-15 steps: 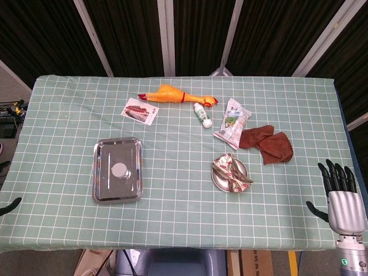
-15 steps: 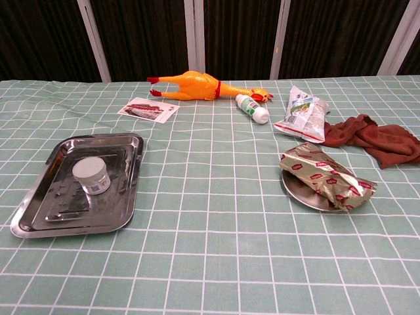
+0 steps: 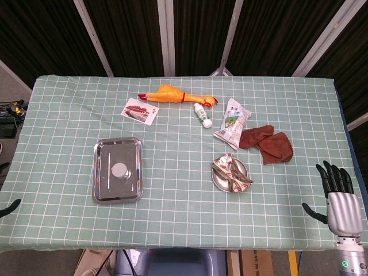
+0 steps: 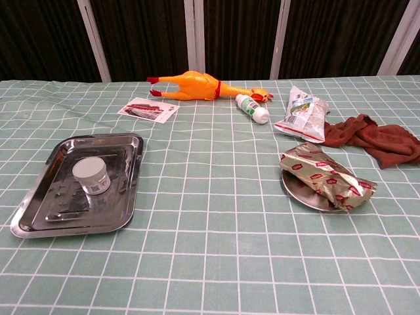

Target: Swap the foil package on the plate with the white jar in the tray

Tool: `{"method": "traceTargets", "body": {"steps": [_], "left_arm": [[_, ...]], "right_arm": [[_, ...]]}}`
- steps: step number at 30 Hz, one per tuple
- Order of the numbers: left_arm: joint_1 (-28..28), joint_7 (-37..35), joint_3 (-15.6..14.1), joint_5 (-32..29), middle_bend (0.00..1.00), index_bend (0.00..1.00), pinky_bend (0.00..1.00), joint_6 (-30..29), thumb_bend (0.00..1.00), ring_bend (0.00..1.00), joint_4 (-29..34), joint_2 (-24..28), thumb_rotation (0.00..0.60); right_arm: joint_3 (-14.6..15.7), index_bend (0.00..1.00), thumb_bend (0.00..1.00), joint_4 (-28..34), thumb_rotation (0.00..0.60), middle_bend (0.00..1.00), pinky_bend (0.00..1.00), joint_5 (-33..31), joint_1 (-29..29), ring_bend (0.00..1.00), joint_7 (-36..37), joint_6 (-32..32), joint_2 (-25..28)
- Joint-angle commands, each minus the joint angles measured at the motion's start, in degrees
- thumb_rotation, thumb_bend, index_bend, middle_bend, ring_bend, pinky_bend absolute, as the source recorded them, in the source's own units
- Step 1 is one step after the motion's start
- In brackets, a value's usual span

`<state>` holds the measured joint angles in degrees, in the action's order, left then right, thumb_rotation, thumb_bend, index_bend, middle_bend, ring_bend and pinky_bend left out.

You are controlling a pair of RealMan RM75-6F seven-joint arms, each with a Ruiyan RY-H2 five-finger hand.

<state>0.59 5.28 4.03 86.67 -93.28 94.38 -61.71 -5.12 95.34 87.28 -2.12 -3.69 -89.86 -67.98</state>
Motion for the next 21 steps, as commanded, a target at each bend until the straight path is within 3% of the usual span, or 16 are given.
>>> {"method": "traceTargets", "body": {"steps": [1,15,21], "left_arm": [[0.1,0.1,-0.1,0.0,0.0,0.17,0.13,0.2,0.12,0.0,0.0,0.0,0.6],[-0.1,0.9,-0.6,0.8,0.0,0.17,0.13,0.2,0.12,0.0,0.9,-0.2,0.6],[-0.2,1.1,-0.8,1.0,0.0,0.17,0.13,0.2,0.12,0.0,1.0,-0.1,0.6]], "right_arm": [[0.1,0.08,0.16,0.2,0.6,0.04,0.0,-0.1,-0.1,0.0,0.4,0.3,0.2],[1.7,0.08,0.16,0.9,0.6,0.05,0.0,2.8,-0.4,0.0,2.2,0.6,-1.2],[1.6,0.11,0.15,5.8,0.6,0.07,0.0,3.3,-2.0,0.02,1.2,3.0,-1.8]]}}
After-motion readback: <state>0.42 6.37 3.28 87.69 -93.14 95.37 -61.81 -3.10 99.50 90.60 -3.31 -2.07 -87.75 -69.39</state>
